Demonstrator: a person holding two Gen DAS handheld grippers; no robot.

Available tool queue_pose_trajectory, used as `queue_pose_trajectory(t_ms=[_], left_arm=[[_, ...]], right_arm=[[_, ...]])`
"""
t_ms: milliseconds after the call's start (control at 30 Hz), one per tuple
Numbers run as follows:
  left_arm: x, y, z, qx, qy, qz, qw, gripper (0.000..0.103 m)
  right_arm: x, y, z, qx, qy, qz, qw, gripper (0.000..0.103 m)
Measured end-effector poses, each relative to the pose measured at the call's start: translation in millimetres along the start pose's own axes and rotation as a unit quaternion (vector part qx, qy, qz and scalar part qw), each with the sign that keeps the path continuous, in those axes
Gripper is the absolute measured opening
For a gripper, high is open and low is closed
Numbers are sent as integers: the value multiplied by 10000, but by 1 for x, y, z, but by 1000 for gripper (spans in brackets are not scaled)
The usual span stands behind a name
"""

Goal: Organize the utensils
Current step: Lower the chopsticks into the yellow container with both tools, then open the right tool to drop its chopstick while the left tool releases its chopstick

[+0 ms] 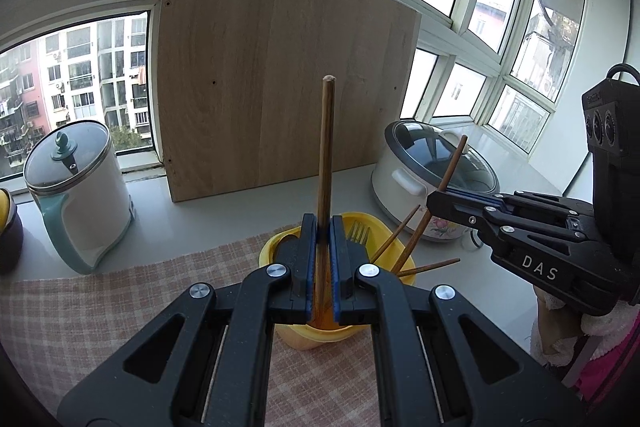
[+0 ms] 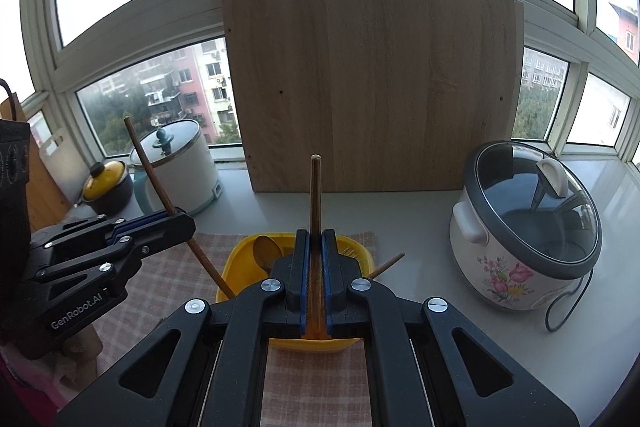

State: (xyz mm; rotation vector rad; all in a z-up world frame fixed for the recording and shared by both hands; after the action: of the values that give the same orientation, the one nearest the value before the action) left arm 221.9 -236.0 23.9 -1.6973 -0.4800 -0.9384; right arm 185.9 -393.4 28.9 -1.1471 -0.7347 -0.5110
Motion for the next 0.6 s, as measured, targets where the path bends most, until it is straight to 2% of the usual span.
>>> queue_pose_trajectory(t_ms=[133,300,367,433,533,600], left_arm=[[-2,-2,1,17,-24,37,10000,4],[-4,-9,2,38,-31,1,10000,13],[-6,-13,2,51,-16,-22,10000,13],[-8,-17,3,80,20,-43,10000,14],[-11,-25,4,115,51,-56,9999,14],[-13,-30,6,134,46,-70,9999,19]], right_arm=[[-4,-2,0,-27,55,16,10000,4],[-8,-5,1,-53,89,45,9999,5],[-9,-8,3,-77,86,4,9999,15],[-10,-13,5,-83,79,-90,9999,34],[-11,-19,10,-88,41,-161,9998,36],[-12,-22,15,-68,11,-173,9998,37]])
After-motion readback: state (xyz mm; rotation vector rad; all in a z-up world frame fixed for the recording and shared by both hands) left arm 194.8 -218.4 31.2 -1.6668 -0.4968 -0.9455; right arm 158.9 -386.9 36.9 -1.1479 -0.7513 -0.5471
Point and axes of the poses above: each gripper's, at about its wrist camera, not at the fingertips, and y roughly the way its jaws point, z to its left, x to its top, the point moved 1 cm from there along y, roughly the way its jaws point, and after that the axes turned 14 degrees about x, right-handed, at the moved point
